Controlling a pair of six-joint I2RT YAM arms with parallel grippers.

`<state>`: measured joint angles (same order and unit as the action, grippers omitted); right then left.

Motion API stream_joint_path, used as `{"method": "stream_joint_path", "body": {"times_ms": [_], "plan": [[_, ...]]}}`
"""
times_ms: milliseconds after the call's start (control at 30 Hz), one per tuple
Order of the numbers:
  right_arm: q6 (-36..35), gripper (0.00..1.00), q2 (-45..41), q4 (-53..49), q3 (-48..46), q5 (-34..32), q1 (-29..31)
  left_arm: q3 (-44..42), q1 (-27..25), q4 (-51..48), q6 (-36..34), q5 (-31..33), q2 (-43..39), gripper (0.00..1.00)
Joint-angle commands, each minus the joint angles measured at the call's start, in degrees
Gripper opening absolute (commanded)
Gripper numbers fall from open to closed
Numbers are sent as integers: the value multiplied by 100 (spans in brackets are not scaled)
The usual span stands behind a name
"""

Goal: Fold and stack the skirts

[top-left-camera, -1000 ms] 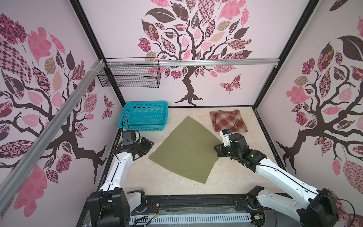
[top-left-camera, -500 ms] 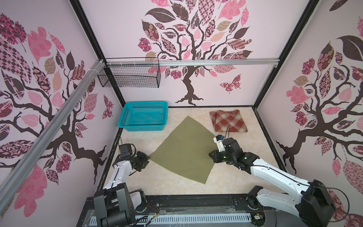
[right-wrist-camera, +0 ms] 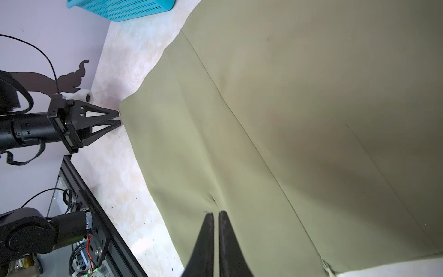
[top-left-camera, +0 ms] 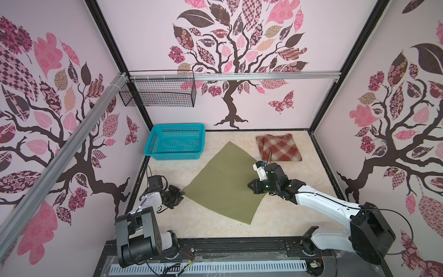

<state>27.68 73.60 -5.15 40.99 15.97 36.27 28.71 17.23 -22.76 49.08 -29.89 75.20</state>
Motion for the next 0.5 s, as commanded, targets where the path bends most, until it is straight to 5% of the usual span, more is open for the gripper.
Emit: {"method": "stream_joint_path", "body": {"times_ms": [0,467], "plan": [[103,10,188,44,133,47,18,77,17,175,-185,-65,125,28],[97,10,241,19,52,80,28,360,17,-137,-705,233,422,24]]}}
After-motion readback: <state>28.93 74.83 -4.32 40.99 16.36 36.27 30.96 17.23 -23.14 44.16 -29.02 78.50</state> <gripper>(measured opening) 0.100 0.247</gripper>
